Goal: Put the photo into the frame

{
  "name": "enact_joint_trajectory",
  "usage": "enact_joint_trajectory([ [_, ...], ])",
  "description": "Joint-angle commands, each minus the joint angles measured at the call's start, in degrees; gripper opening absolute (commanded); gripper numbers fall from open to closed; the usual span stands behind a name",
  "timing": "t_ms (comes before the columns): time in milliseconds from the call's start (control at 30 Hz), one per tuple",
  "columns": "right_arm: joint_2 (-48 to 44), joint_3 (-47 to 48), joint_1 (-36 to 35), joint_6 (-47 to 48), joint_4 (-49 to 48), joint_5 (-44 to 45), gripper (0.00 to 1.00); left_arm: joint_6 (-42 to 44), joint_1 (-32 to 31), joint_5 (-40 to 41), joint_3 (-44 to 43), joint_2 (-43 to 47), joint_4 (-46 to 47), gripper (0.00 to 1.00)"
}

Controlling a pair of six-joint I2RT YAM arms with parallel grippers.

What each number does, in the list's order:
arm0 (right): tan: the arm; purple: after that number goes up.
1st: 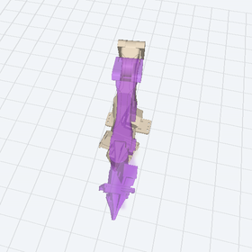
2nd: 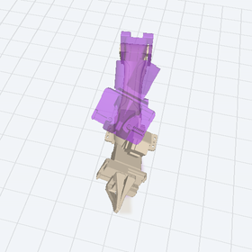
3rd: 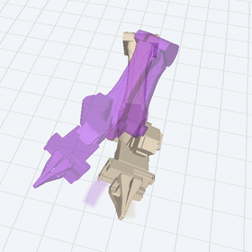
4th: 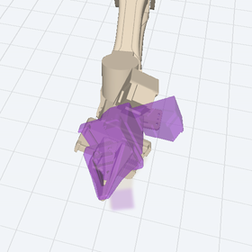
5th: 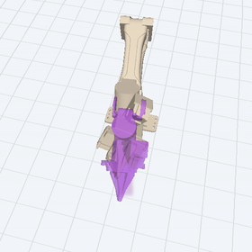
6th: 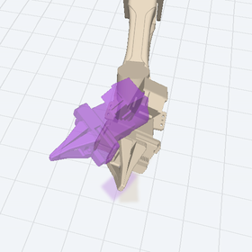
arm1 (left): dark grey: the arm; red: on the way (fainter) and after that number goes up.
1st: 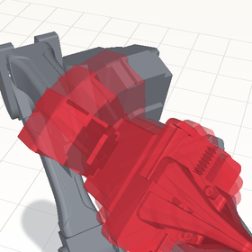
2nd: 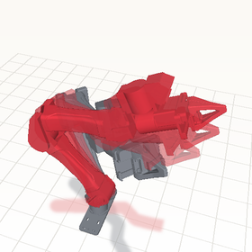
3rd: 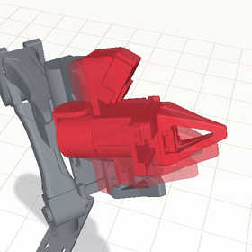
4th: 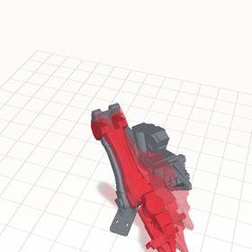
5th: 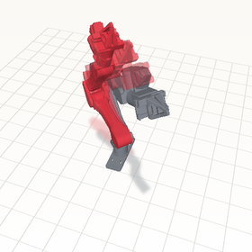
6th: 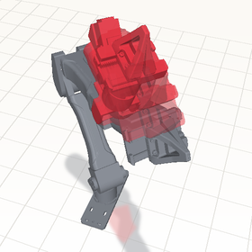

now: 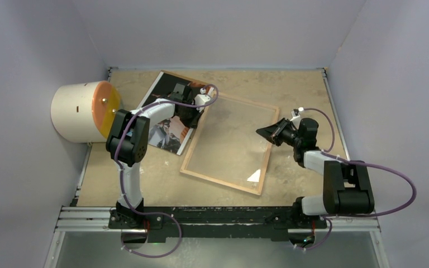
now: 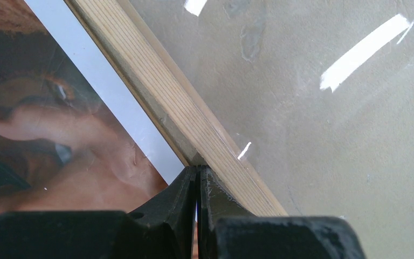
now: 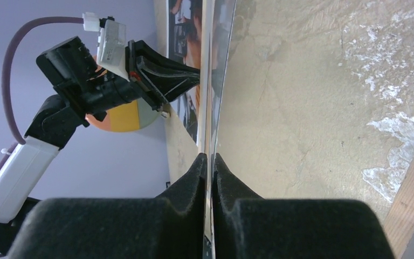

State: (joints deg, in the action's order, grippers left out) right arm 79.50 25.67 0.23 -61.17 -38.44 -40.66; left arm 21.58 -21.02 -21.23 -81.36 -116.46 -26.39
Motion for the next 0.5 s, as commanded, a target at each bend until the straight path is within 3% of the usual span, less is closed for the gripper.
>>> enact_joint_trajectory([
  [0, 0.8, -0.4, -0.4, 1.5, -0.6, -1.4, 0.09, -0.3, 0.1, -0.4, 1.5, -0.6, -3.8, 0.07],
  [467, 2.7, 0.4, -0.4, 5.4, 3.4, 0.2, 0.17, -0.2, 0.1, -0.3, 1.3, -0.7, -3.7, 0.06],
])
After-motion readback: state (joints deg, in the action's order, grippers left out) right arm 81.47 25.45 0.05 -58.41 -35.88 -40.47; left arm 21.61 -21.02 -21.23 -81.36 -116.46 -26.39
